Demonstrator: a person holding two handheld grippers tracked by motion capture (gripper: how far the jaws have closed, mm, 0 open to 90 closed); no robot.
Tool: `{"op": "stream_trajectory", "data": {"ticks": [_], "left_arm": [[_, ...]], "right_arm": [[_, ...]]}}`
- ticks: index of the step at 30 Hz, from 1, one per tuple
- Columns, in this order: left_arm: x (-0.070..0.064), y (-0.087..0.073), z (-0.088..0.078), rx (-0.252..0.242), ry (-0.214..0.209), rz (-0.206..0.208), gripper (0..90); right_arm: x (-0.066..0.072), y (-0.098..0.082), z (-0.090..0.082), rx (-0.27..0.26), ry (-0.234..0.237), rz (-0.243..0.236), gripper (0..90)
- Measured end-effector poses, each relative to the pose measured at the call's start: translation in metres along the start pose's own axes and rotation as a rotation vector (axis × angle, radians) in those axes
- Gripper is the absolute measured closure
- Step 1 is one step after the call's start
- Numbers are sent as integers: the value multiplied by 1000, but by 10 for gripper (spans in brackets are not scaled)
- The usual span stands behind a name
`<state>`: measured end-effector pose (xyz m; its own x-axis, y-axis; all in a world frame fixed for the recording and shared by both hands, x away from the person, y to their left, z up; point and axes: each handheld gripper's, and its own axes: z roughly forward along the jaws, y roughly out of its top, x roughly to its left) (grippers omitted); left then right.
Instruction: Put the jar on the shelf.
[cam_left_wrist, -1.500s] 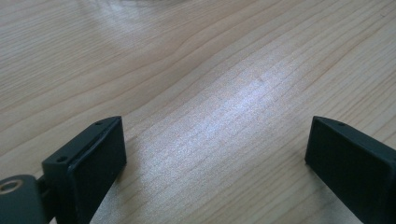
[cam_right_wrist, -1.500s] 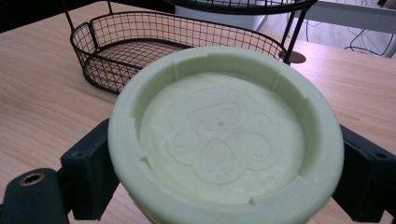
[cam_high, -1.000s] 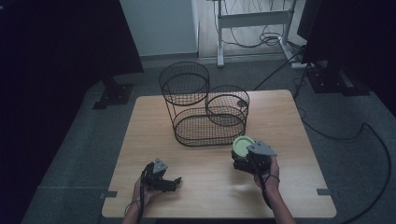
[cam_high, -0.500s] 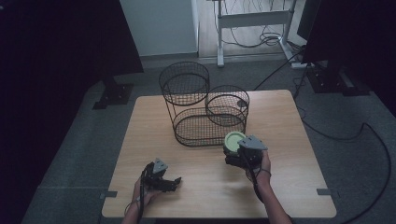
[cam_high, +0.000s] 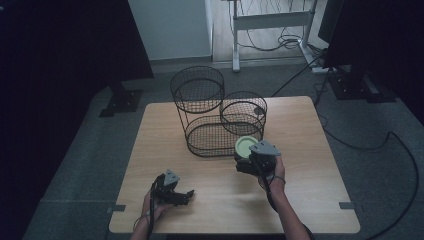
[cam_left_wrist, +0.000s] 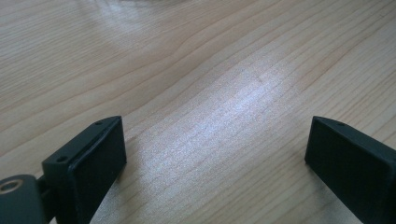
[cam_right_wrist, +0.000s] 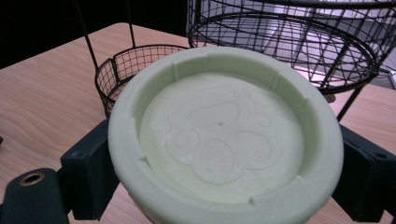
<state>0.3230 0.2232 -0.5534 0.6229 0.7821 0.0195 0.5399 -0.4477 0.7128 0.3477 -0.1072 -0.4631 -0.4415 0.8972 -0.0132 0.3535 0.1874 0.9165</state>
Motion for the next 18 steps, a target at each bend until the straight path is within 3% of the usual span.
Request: {"op": "stream_trajectory", "data": {"ticks": [18], "left_arm": [[0,0,0,-2,1,0,47]], "right_arm": [[15,9,17,-6,40,-21,110]]}}
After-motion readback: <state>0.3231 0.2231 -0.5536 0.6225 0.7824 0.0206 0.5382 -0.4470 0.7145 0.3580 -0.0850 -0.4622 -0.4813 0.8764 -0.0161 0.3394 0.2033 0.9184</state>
